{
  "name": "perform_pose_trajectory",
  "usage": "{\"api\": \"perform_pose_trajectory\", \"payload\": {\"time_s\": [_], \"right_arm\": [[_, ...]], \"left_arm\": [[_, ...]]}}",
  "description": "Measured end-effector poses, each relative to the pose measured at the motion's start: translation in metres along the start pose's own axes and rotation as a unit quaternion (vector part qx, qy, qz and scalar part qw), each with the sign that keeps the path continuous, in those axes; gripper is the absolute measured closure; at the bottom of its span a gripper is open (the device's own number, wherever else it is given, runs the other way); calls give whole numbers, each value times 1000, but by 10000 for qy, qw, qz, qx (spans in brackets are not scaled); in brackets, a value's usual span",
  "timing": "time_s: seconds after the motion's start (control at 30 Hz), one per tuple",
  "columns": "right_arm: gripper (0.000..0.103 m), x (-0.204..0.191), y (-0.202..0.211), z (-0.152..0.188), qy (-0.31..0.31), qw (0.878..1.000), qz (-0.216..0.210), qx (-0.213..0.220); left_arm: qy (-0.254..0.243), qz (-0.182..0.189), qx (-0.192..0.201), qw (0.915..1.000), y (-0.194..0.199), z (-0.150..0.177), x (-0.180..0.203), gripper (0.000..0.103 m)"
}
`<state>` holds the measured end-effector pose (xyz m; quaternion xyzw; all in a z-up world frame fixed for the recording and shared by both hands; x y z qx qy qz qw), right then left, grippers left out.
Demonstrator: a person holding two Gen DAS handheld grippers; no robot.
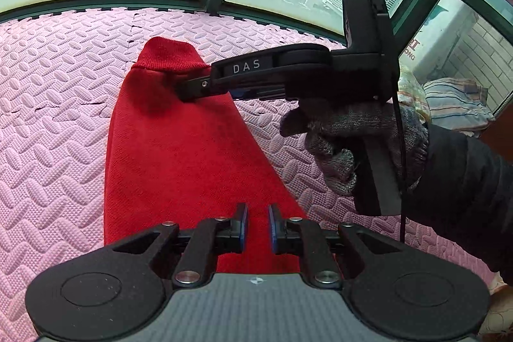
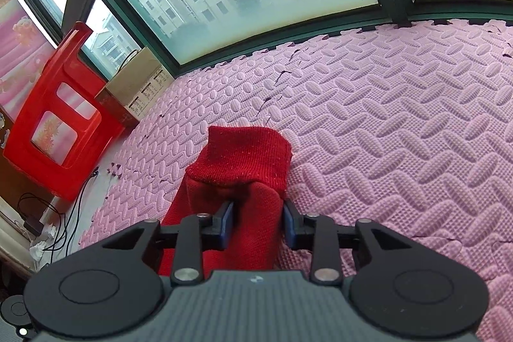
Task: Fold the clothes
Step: 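Lift the cuff end with the right gripper and fold it toward the left gripper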
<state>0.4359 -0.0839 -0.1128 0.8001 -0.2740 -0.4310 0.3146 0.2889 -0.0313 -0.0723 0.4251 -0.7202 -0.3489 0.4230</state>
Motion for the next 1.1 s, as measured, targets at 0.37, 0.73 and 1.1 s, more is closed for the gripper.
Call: {"api": "perform_pose_trajectory", "payload": {"time_s": [0.37,0.73,1.1], "right_arm": [[77,3,0,2,-58,9998,-88,159],[86,-11,16,-1,41,9987,-330,386],[88,-41,42,-4,381,9968,-363,607]], "left_arm": [[31,21,133,9999,12,7,-5,88],[797,-263,191,9963,21,19,-71,88],[402,95,26,9991,5,21,-30,88]]}}
Point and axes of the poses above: each gripper's, at about its wrist camera, not at the fingertips, and y roughly against the way its jaws point, x to its right, z to its underside, the point moved 8 cm from there along -y, roughly the way its jaws point, and after that the axes turned 14 degrees about -x, right-handed, at the moved point
